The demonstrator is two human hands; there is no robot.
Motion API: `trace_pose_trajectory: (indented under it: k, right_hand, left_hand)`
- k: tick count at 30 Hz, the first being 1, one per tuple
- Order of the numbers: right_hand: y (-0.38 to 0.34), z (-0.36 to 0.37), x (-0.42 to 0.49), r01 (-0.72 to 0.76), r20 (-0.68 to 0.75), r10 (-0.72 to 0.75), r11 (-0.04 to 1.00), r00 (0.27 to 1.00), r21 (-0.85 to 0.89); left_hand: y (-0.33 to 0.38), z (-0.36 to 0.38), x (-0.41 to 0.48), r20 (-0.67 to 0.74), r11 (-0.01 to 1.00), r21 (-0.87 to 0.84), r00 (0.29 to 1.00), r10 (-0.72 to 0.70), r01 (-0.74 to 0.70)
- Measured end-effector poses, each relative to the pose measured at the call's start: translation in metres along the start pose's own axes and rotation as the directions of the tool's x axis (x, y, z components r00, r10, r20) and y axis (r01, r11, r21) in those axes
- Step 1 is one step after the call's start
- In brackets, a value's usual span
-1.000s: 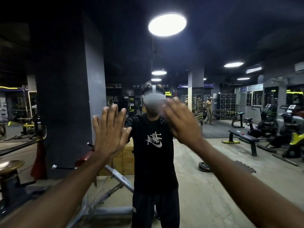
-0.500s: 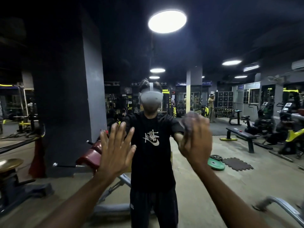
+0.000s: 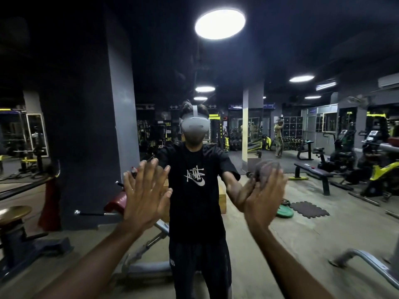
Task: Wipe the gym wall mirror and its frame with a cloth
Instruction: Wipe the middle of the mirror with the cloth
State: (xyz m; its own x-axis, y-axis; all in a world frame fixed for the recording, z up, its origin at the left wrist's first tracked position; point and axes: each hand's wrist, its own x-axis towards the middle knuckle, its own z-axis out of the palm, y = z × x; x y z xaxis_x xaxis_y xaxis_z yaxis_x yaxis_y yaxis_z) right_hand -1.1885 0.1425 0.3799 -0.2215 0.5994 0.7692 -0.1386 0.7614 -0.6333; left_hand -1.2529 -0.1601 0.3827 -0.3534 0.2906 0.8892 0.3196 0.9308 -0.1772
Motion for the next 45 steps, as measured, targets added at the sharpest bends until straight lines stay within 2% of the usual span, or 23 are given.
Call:
trace_pose_trajectory:
  k: [3, 4, 7, 8, 9, 10, 12, 14, 15, 17, 19, 21, 22, 25, 27, 29, 33, 34, 35, 38, 40, 42, 45]
  right_hand:
    - [-0.021, 0.031, -0.046, 0.331, 0.082, -0.329, 0.944, 0.941, -0.009]
    - [-0.026, 0.04, -0.051, 0.501, 0.131, -0.501, 0.865, 0.855, 0.039]
    - [-0.04, 0.038, -0.014, 0.876, 0.233, -0.862, 0.477, 0.45, 0.072]
    - [-0.049, 0.033, 0.006, 0.894, 0.229, -0.879, 0.443, 0.418, 0.067]
    - [-0.062, 0.026, 0.028, 0.859, 0.185, -0.85, 0.509, 0.493, 0.049]
    - [-0.075, 0.021, 0.05, 0.753, 0.109, -0.75, 0.658, 0.652, 0.019]
    - [-0.106, 0.017, 0.089, 0.363, -0.074, -0.36, 0.932, 0.93, 0.026]
    - [-0.143, 0.028, 0.086, 0.116, -0.152, -0.111, 0.993, 0.982, 0.028]
    - [-0.156, 0.039, 0.07, 0.165, -0.153, -0.163, 0.986, 0.975, 0.002]
    - [-0.163, 0.061, 0.026, 0.472, -0.03, -0.472, 0.882, 0.881, 0.001]
    - [-0.145, 0.069, 0.004, 0.755, 0.117, -0.752, 0.655, 0.649, 0.028]
    - [-0.129, 0.059, 0.028, 0.877, 0.185, -0.864, 0.479, 0.468, 0.021]
    - [-0.129, 0.055, 0.044, 0.867, 0.167, -0.857, 0.498, 0.488, 0.019]
    - [-0.164, 0.049, 0.081, 0.515, -0.025, -0.514, 0.857, 0.857, 0.036]
    - [-0.197, 0.061, 0.065, 0.328, -0.125, -0.319, 0.943, 0.939, 0.061]
    - [-0.207, 0.08, 0.02, 0.482, -0.076, -0.477, 0.873, 0.876, 0.07]
    - [-0.162, 0.088, -0.03, 0.865, 0.162, -0.858, 0.5, 0.487, 0.048]
    - [-0.155, 0.086, -0.02, 0.88, 0.171, -0.87, 0.474, 0.462, 0.037]
    - [-0.153, 0.084, -0.01, 0.854, 0.154, -0.847, 0.519, 0.509, 0.031]
    - [-0.168, 0.083, 0.002, 0.507, -0.005, -0.507, 0.862, 0.862, 0.029]
    - [-0.186, 0.091, -0.024, 0.327, -0.074, -0.323, 0.944, 0.944, 0.048]
    - [-0.193, 0.103, -0.065, 0.512, -0.006, -0.512, 0.857, 0.859, 0.057]
    - [-0.164, 0.11, -0.108, 0.882, 0.165, -0.877, 0.466, 0.451, 0.067]
  left_hand:
    - [-0.002, -0.008, 0.006, -0.022, 1.0, 0.011, 1.0, 0.018, -0.018]
    - [-0.004, -0.012, 0.013, -0.037, 1.0, 0.015, 0.999, 0.005, -0.004]
    - [-0.027, -0.024, 0.041, -0.038, 1.0, 0.009, 0.999, -0.01, 0.01]
    - [-0.038, -0.027, 0.05, -0.02, 1.0, -0.002, 1.0, -0.008, 0.008]
    - [-0.05, -0.029, 0.057, 0.004, 1.0, -0.007, 1.0, 0.006, -0.006]
    - [-0.059, -0.03, 0.061, 0.027, 1.0, -0.002, 0.999, 0.031, -0.031]
    - [-0.069, -0.029, 0.061, 0.046, 0.997, 0.016, 0.996, 0.081, -0.082]
    - [-0.076, -0.027, 0.059, 0.042, 0.995, 0.025, 0.994, 0.098, -0.099]
    - [-0.081, -0.026, 0.058, 0.033, 0.995, 0.032, 0.995, 0.092, -0.093]
    - [-0.089, -0.027, 0.06, 0.009, 0.995, 0.048, 0.996, 0.085, -0.085]
    - [-0.098, -0.032, 0.065, -0.034, 0.996, 0.056, 0.997, 0.069, -0.067]
    - [-0.107, -0.039, 0.072, -0.077, 1.0, 0.015, 0.997, -0.01, 0.012]
    - [-0.114, -0.042, 0.076, -0.091, 0.999, -0.009, 0.995, -0.042, 0.041]
    - [-0.131, -0.04, 0.082, -0.101, 0.999, 0.027, 0.995, -0.018, 0.021]
    - [-0.134, -0.035, 0.081, -0.102, 0.999, 0.053, 0.995, 0.002, 0.003]
    - [-0.132, -0.034, 0.08, -0.116, 0.999, 0.053, 0.993, 0.006, 0.0]
    - [-0.132, -0.034, 0.08, -0.128, 1.0, 0.027, 0.992, 0.012, -0.009]
    - [-0.133, -0.033, 0.08, -0.131, 0.999, 0.031, 0.991, 0.015, -0.011]
    - [-0.133, -0.034, 0.08, -0.136, 0.999, 0.035, 0.991, 0.016, -0.011]
    - [-0.135, -0.036, 0.08, -0.136, 0.999, 0.031, 0.991, 0.018, -0.014]
    - [-0.135, -0.03, 0.068, -0.134, 0.999, 0.019, 0.99, 0.039, -0.037]
    - [-0.134, -0.023, 0.049, -0.151, 0.999, 0.001, 0.987, 0.047, -0.047]
    - [-0.137, -0.019, 0.034, -0.169, 0.998, -0.026, 0.985, 0.044, -0.049]
